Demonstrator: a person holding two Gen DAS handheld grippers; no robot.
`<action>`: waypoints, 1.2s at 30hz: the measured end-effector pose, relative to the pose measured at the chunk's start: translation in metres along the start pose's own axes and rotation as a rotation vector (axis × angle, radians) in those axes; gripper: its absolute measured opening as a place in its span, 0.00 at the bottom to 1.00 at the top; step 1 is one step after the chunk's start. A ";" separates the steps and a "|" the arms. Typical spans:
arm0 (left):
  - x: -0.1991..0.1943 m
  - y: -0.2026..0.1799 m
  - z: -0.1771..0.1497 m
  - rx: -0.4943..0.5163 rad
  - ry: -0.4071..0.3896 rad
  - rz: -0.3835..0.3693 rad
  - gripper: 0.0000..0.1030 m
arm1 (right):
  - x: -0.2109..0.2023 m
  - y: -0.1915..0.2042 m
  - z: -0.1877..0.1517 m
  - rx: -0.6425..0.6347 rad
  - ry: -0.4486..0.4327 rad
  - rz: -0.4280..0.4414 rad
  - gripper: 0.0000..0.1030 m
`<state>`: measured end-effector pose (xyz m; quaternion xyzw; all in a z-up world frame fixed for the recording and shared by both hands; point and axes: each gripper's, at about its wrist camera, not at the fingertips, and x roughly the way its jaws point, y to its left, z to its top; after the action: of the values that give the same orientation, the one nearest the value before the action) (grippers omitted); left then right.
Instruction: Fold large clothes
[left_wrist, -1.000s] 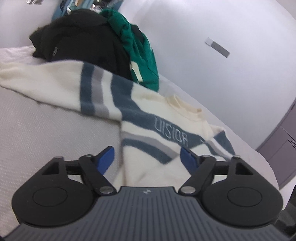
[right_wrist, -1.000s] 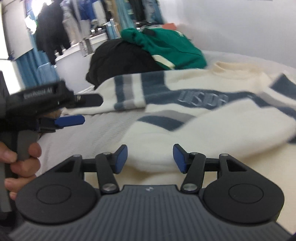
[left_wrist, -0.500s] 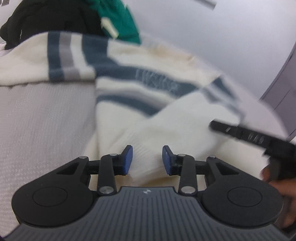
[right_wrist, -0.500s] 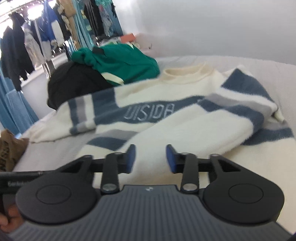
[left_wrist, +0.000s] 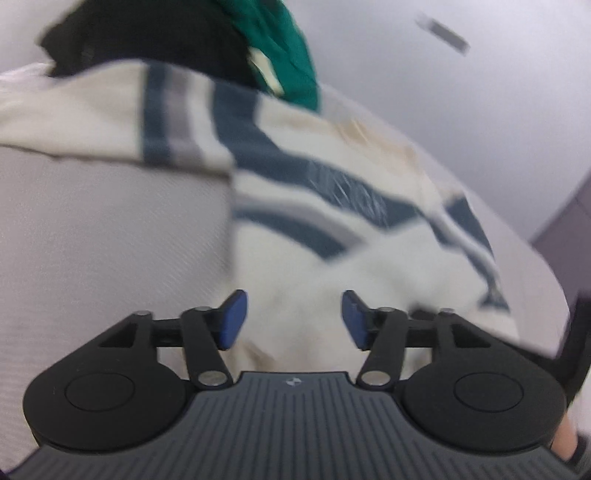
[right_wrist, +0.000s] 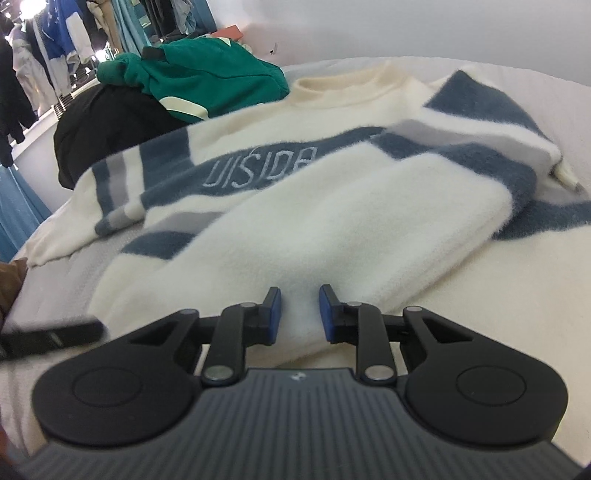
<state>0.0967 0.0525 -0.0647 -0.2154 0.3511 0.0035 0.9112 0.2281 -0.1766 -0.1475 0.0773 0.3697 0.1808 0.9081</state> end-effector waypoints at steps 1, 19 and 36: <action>-0.006 0.009 0.006 -0.031 -0.027 0.014 0.65 | 0.000 0.000 0.000 0.002 -0.001 -0.001 0.24; 0.026 0.167 0.136 -0.455 -0.154 0.259 0.76 | 0.002 -0.002 0.001 0.034 -0.007 0.005 0.24; 0.058 0.301 0.109 -1.043 -0.358 0.186 0.76 | 0.005 0.005 0.002 0.044 -0.015 -0.036 0.25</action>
<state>0.1624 0.3604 -0.1474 -0.6018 0.1602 0.2936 0.7252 0.2316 -0.1702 -0.1474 0.0922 0.3679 0.1556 0.9121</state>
